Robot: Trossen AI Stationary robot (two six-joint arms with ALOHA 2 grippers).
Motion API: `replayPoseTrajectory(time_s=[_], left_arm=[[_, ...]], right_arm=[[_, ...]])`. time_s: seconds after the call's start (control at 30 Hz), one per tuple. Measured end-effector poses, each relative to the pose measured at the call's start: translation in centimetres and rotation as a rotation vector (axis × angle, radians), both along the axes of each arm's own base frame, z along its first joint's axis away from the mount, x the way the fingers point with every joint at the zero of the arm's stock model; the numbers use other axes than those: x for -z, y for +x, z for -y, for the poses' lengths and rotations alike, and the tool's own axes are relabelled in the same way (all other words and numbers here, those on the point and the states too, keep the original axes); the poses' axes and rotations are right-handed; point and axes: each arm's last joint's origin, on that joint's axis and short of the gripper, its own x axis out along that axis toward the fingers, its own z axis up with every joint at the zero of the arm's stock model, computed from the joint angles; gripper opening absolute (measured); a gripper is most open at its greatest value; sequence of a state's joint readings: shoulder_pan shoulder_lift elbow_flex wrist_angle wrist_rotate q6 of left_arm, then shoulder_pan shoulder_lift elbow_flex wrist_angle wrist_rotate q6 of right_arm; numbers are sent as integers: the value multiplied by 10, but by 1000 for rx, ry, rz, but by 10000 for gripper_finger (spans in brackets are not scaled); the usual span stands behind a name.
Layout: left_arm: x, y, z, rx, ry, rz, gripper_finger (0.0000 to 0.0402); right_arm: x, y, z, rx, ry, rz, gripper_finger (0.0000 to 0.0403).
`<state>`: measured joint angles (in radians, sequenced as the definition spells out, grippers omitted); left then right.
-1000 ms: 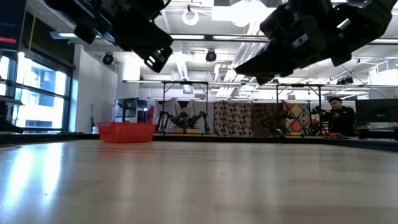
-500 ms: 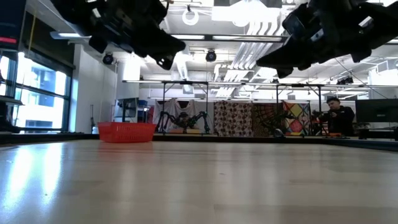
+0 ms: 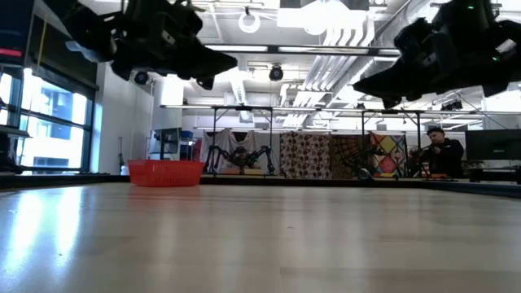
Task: Sort rubber bands into baskets
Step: Return to Home Position
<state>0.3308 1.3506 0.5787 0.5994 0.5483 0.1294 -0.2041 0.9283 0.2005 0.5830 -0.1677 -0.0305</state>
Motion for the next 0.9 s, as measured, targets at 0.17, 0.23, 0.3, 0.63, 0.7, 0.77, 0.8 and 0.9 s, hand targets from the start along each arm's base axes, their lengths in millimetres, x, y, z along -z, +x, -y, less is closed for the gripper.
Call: replayPoseTrajectory(time_s=[0.17,0.23,0.3,0.63,0.7,0.77,0.8,0.9], left_arm=[[1,-25,-6,-58,10,40,0],[0,-38,-8,-90,7,60,0],[-3,-50,-9,-118,16,90,0],[-2,-91,-12,-220,15,146,0],[3,-98,-11,-239,8,148,0],[10,-107,-10,-271,3,157,0],[13,-112,-9,-295,-6,165,0],[20,-129,-3,-351,-24,220,0]], right_arm=[[12,-19,-2,9,0,83,0],[14,-26,-2,20,8,115,0],[19,-33,-2,38,21,128,0],[19,-43,3,103,25,126,0],[20,-45,4,136,26,111,0],[20,-47,4,146,23,113,0],[19,-47,3,145,18,118,0],[17,-50,3,155,0,131,0]])
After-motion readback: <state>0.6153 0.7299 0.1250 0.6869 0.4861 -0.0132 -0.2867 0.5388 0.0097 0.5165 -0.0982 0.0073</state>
